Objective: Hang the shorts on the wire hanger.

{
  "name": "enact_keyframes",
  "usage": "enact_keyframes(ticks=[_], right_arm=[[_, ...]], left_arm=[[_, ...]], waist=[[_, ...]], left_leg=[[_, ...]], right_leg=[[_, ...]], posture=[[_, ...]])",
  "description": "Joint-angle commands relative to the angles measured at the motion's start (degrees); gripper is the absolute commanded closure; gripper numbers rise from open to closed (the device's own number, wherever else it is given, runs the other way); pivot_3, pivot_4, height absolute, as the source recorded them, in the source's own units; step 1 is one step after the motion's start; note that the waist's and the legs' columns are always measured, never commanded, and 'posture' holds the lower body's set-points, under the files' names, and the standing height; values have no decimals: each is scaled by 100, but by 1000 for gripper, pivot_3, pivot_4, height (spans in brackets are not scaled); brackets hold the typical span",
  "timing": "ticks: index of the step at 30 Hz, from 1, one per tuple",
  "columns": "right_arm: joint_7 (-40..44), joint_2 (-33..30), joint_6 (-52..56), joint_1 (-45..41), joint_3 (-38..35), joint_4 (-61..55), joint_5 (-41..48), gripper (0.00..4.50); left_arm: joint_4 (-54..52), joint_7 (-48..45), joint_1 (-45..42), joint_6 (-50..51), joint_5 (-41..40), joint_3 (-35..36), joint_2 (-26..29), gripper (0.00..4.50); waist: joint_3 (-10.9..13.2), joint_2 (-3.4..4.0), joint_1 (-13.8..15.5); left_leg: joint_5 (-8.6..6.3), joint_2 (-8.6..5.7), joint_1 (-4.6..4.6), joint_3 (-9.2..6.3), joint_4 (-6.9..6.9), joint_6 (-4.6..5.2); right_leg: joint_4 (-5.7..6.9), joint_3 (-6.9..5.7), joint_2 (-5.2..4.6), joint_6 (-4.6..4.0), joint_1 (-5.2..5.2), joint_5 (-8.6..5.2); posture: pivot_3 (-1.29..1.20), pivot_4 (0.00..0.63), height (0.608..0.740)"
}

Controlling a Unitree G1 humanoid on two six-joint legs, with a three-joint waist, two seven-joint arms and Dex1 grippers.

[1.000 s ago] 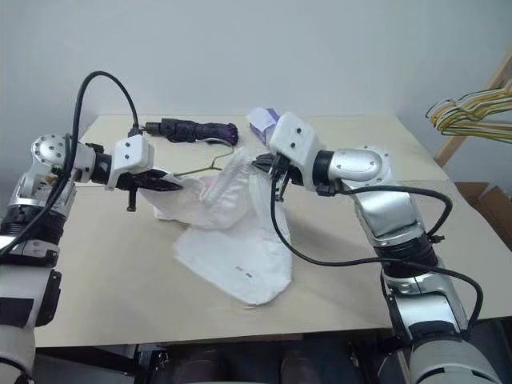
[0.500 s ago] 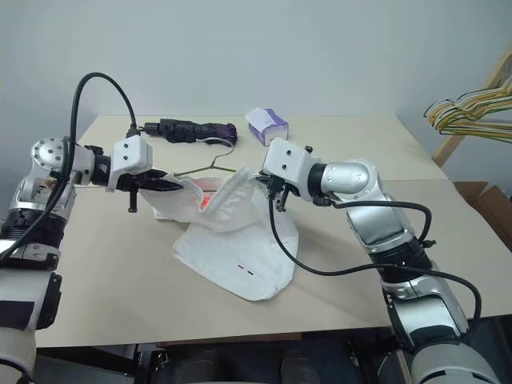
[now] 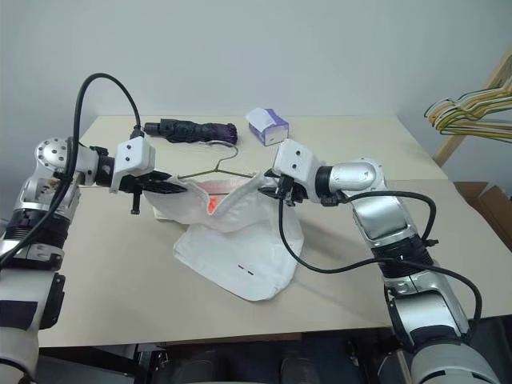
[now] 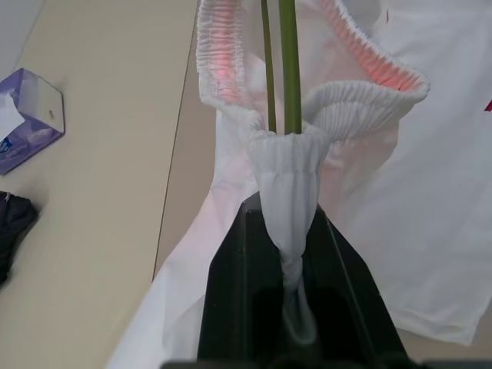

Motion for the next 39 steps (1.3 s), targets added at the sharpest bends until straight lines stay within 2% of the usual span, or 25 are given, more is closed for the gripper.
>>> enact_keyframes(ticks=[1,11,14,18,19,21,23,25,31,35,36,39], right_arm=[[138,35,-269,-239,-135,117,56,2457],[1022,61,-151,-421,-71,425,348,2457],[1125,61,-95,-426,-64,462,331,3003],[1151,49,-92,-383,-66,458,266,4258],[1154,44,-90,-375,-73,451,268,4453],[1157,19,-50,-356,-91,422,278,4456],[1125,-2,2,-336,-110,386,272,4456],[1087,-17,116,-308,-156,318,304,4456],[813,-70,796,-129,-427,-114,510,4456],[489,-185,1384,152,-736,-597,725,4456],[370,-240,1579,264,-835,-759,753,4456],[-142,-348,2447,514,-1190,-1178,887,4457]], left_arm=[[-171,-160,-171,-76,-270,198,-21,4500],[-198,-450,-122,-241,-536,281,-150,4500],[-172,-518,-147,-182,-633,308,-175,4500],[-65,-514,-175,-247,-623,319,-169,4500],[7,-506,-190,-276,-580,302,-161,4500],[167,-465,-233,-330,-496,271,-162,4500],[302,-435,-294,-310,-528,309,-218,3848],[406,-540,-362,-259,-731,425,-318,3426],[426,-583,-375,-319,-955,680,-410,1496],[24,-741,-239,207,-1581,1104,-375,232],[-85,-693,-190,373,-1756,1253,-368,34],[-402,-373,2,749,-2138,1621,-459,0]], waist=[[0,0,-1],[0,0,-2],[0,0,-2],[0,0,-5],[0,0,-6],[0,0,-10],[0,0,-12],[0,0,-11],[0,0,-37],[0,0,-87],[0,0,-106],[-1,2,-191]], left_leg=[[0,0,0,0,0,0],[0,0,0,-1,0,0],[0,1,1,-2,1,0],[0,1,1,-2,0,0],[0,1,1,-2,0,0],[0,0,1,-2,0,0],[0,1,1,-2,1,0],[0,1,0,-2,1,0],[0,0,-1,-3,1,0],[0,1,-2,-7,2,0],[0,2,-4,-10,2,0],[0,2,-7,-23,3,0]], right_leg=[[0,0,0,0,0,0],[0,0,0,0,0,0],[1,-1,0,0,1,0],[1,-1,0,0,0,0],[1,-1,0,0,0,0],[1,-1,0,0,0,0],[1,-1,0,0,0,0],[1,-1,0,0,0,0],[1,-2,0,0,-1,0],[3,-3,-1,0,-1,0],[2,-6,-1,0,-1,0],[2,-14,-4,0,0,0]], posture=[[-7,0,740],[-5,0,740],[-6,0,740],[-11,0,740],[-14,0,740],[-20,0,740],[-25,0,740],[-32,0,740],[-60,0,740],[-105,0,740],[-116,0,740],[-139,0,740]])
